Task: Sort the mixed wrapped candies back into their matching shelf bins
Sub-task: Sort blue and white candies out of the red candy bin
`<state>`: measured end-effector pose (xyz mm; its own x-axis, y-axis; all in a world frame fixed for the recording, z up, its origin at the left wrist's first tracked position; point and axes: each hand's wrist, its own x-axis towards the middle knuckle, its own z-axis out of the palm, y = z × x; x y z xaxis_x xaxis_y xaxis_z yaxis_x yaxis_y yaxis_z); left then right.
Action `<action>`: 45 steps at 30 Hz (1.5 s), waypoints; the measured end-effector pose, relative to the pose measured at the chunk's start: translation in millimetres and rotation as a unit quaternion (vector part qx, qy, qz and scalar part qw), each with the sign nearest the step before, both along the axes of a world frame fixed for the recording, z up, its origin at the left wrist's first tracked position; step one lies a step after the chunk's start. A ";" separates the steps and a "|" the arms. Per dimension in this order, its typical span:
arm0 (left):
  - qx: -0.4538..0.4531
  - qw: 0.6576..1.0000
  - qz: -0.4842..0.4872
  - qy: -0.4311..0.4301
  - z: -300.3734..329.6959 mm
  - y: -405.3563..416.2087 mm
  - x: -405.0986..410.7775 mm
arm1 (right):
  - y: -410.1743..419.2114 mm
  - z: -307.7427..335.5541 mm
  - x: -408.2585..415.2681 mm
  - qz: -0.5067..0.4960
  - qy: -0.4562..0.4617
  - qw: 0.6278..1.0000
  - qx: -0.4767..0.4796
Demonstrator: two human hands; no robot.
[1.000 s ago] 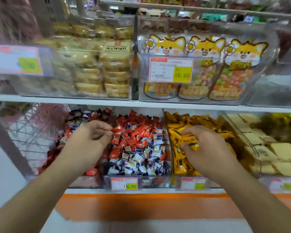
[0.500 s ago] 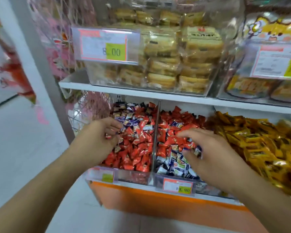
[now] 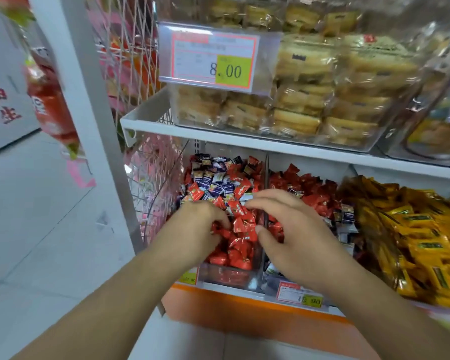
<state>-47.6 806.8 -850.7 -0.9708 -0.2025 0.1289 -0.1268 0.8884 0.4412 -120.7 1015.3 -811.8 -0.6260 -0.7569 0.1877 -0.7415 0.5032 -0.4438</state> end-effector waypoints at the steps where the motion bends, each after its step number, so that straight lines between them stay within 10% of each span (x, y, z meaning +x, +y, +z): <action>1: -0.008 1.000 0.020 0.008 2.1 -5.2 1.4 | -0.3 -1.2 -0.7 0.000 0.001 1.000 0.002; 10: -0.024 0.995 0.092 0.027 21.7 -24.6 14.4 | 11.8 -3.0 -7.4 -0.008 0.002 1.000 0.013; 20: -0.051 0.989 -0.065 -0.119 5.3 7.5 1.9 | 14.6 -4.2 -7.7 -0.005 -0.020 1.000 0.022; 34: -0.017 0.993 0.115 -0.009 18.3 -16.6 9.7 | 20.3 -1.8 -11.3 0.000 -0.047 0.998 0.031; 45: 0.001 0.999 0.041 0.004 12.9 -5.2 8.4 | 20.1 -1.4 -10.2 -0.007 -0.066 0.997 0.027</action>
